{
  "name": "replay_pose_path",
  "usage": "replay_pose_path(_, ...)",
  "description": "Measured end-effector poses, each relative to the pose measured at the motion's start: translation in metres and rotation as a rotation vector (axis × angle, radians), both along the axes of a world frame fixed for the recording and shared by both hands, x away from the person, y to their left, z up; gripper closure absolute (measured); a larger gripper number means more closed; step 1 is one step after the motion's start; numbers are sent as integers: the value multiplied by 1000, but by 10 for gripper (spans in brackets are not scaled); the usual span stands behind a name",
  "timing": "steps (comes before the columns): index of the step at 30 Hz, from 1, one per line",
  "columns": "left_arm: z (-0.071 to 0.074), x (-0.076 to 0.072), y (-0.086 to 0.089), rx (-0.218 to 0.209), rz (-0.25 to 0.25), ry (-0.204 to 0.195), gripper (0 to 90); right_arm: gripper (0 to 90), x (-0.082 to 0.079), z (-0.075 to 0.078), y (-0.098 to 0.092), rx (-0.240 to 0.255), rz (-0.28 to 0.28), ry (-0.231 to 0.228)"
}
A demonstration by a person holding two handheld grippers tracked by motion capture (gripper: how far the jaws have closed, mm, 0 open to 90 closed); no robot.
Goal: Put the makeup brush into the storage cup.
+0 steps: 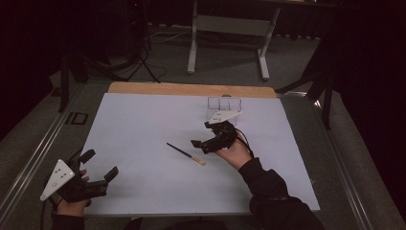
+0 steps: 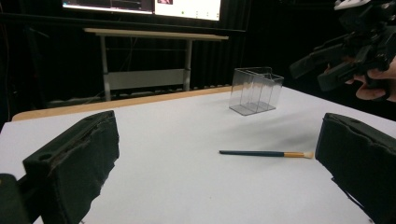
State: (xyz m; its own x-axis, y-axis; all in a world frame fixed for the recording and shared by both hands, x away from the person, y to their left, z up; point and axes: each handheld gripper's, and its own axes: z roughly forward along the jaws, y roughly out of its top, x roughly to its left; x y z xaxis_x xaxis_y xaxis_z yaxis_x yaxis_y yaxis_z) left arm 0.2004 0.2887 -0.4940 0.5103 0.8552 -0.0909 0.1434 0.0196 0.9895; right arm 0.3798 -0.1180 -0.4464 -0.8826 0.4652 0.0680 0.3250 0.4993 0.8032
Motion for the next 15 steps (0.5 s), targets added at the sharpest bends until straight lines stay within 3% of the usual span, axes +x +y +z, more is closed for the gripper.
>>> replay_pose_path(4, 0, 0, 0, -1, 0, 1, 0, 134, 2, -5, 3, -13, 8, 17)
replay_pose_path(15, 0, 0, 0, 3, -4, 0, 0, 196, 3, -17, 21, -140, 26, 72)
